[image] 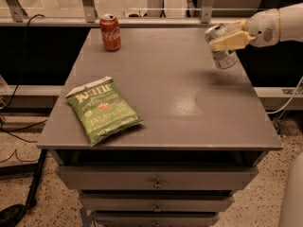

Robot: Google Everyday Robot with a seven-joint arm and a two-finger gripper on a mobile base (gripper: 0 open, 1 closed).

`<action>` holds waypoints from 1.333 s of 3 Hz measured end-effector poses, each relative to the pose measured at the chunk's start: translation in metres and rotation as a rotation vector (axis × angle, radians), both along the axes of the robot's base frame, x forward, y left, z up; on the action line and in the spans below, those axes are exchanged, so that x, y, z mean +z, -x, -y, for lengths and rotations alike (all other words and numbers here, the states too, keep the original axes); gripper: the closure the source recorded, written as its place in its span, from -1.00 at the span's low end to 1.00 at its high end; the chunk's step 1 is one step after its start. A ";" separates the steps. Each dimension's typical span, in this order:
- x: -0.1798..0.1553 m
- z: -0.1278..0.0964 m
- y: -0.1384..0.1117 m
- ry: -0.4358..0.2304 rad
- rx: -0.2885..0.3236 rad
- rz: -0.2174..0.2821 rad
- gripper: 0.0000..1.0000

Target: Place 7up can upright

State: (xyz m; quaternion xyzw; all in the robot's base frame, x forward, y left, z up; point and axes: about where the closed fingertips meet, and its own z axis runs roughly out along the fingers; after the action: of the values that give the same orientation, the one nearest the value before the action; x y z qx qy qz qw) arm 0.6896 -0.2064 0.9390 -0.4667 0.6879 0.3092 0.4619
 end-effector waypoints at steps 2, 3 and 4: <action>-0.017 -0.005 0.035 -0.242 0.077 0.044 1.00; -0.025 -0.006 0.042 -0.311 0.098 0.079 1.00; -0.028 -0.009 0.047 -0.360 0.122 0.130 1.00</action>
Offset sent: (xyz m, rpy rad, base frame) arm -0.0596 0.0040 -0.0308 0.3423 -0.0729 0.0953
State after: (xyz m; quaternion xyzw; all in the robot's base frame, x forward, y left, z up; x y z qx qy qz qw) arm 0.6430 -0.1977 0.9108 -0.4363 0.5608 0.4236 0.5619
